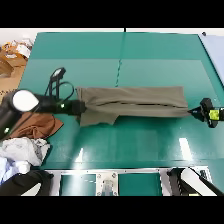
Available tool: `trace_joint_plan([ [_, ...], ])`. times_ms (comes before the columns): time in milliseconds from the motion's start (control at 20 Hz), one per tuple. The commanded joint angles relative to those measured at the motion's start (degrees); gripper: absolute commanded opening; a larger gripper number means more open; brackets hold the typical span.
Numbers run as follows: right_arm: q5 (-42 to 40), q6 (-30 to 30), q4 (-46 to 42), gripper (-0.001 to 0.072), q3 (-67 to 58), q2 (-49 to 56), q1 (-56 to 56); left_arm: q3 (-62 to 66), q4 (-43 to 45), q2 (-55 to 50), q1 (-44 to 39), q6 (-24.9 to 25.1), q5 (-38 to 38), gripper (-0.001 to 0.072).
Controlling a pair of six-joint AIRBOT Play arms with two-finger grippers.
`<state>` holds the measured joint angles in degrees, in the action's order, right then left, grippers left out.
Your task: Fold the shirts.
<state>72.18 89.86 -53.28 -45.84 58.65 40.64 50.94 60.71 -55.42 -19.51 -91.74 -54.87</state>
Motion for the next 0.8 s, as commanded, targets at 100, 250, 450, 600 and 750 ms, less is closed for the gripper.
trace_joint_plan([
  [100, -7.87, -0.31, 3.34, 0.0014, -9.09, 11.39, -6.54, 14.71, 3.89, -16.92, 0.07, 2.75, 2.80, 0.0025],
  [250, -11.89, -0.31, 3.37, 0.0015, -14.82, 20.79, -10.32, 22.29, 5.40, -26.58, 0.07, 2.86, 3.21, 0.0026],
  [450, -17.62, -0.37, 5.33, 0.0147, -25.68, 34.62, -12.72, 29.64, 6.45, -36.85, 0.07, 3.89, 8.09, 0.0030],
  [600, -14.82, -3.21, 6.16, 0.0484, -38.25, 42.03, -11.26, 33.22, 8.04, -39.74, 1.14, 2.97, 17.20, 0.0605],
  [750, -5.75, -11.37, 5.01, 0.0479, -47.47, 42.99, -6.34, 38.91, 8.00, -39.45, 7.54, 0.39, 12.07, 0.0601],
])
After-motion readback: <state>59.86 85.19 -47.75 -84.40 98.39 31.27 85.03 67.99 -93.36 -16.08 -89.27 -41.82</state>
